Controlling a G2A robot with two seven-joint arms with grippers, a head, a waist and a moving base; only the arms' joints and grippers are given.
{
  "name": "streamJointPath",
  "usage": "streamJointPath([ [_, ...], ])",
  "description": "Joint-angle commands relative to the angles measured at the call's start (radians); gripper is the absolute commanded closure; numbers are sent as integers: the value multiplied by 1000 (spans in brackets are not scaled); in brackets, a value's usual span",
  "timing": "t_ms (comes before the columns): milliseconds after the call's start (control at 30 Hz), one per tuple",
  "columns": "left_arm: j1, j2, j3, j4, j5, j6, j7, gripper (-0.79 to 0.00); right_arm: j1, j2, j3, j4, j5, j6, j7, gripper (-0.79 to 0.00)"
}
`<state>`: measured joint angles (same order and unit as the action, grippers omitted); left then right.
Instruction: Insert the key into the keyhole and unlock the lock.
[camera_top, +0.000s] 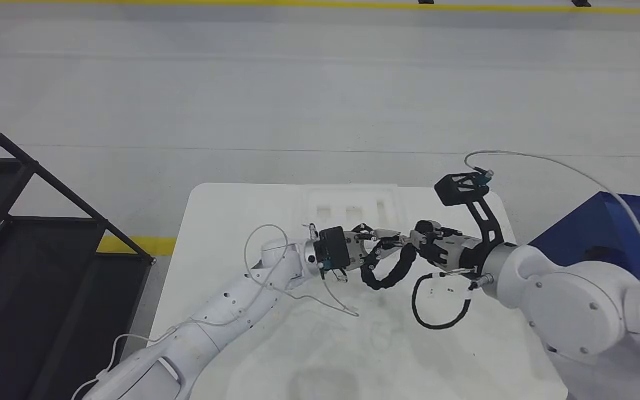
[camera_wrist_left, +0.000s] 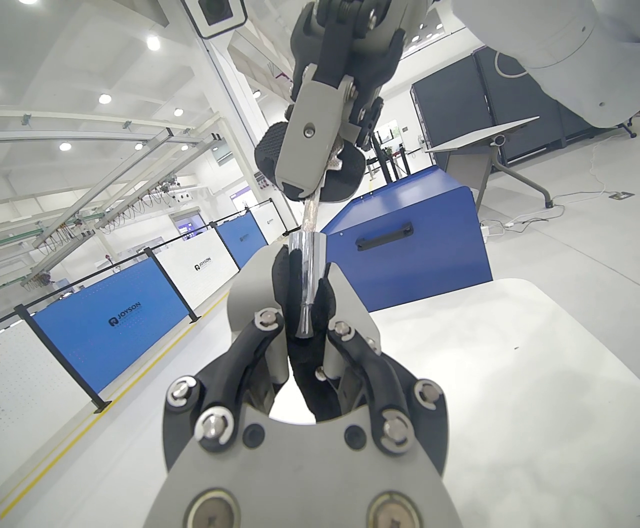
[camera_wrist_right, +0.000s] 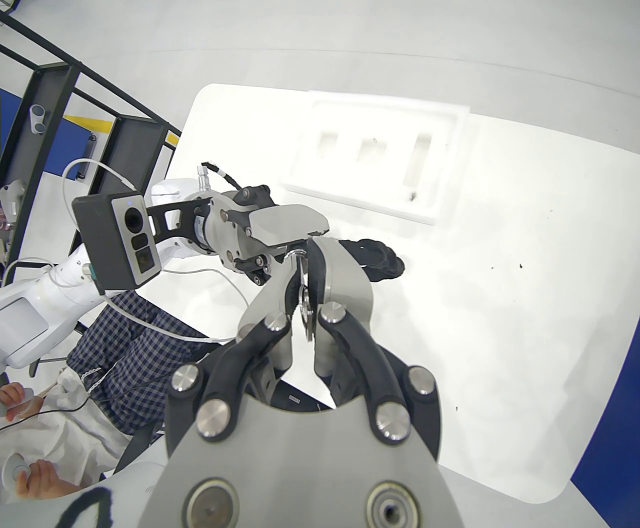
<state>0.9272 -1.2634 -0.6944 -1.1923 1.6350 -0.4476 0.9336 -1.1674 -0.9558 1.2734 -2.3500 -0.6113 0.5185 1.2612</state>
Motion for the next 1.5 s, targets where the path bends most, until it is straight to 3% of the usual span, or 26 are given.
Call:
streamJointPath([
  [0, 0, -1, -2, 1, 0, -3, 2, 0, 1, 0, -6, 0, 0, -1, 0, 0],
  [1000, 7, -14, -14, -7, 49, -17, 12, 0, 42, -2, -50, 20, -8, 15, 25, 0],
  [1033, 8, -14, -15, -5, 47, -17, 12, 0, 43, -2, -51, 21, -5, 15, 25, -65],
  [1067, 8, -15, -16, -3, 45, -19, 12, 0, 44, -2, -51, 22, -2, 16, 24, -573],
  [1100, 8, -15, -17, 0, 42, -23, 11, 0, 46, -3, -50, 22, 3, 17, 23, -785],
  [1300, 8, -19, -23, 13, 16, -47, -1, 0, 61, -3, -27, 16, 31, -31, -15, -785],
  [1467, 4, -20, -41, 28, -59, -138, -42, 0, 76, 2, 2, 35, 56, -213, -28, -785],
])
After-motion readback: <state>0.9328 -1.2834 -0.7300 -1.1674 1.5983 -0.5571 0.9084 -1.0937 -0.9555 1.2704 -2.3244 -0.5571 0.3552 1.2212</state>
